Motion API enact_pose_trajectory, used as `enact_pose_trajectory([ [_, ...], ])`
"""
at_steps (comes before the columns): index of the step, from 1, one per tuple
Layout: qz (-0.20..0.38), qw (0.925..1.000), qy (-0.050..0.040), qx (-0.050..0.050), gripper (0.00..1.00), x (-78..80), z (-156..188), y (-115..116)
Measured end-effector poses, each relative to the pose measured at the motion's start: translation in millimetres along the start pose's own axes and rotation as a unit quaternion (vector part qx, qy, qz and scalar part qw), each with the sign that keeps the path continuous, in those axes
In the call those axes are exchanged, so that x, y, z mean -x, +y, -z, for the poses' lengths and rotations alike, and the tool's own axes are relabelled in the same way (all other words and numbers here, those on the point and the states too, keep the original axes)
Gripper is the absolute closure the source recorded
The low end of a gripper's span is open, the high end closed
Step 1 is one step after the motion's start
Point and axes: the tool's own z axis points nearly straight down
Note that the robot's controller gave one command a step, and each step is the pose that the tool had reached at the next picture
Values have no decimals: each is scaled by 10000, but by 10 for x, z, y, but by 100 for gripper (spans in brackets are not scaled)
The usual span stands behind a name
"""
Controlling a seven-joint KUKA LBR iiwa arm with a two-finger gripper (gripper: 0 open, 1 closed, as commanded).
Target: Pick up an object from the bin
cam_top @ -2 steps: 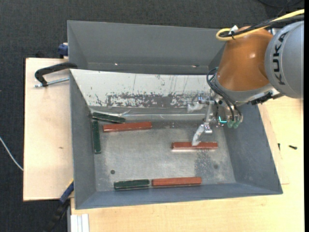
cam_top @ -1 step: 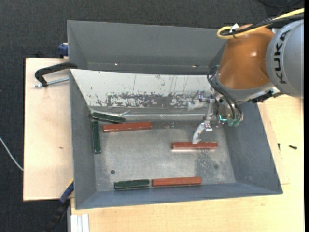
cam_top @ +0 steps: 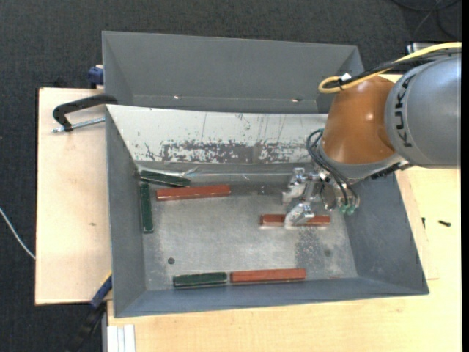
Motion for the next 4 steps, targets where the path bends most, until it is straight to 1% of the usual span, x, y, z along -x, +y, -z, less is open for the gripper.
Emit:
enact_pose_trajectory([
  [1,1,10000,-1,-1,100,1,0,0],
  [2,-501,9987,-99,-12,100,-360,1903,-77],
  [3,-640,9979,-125,-12,100,-451,2492,-100],
  [4,-788,9968,-131,-9,100,-381,1979,-69],
])
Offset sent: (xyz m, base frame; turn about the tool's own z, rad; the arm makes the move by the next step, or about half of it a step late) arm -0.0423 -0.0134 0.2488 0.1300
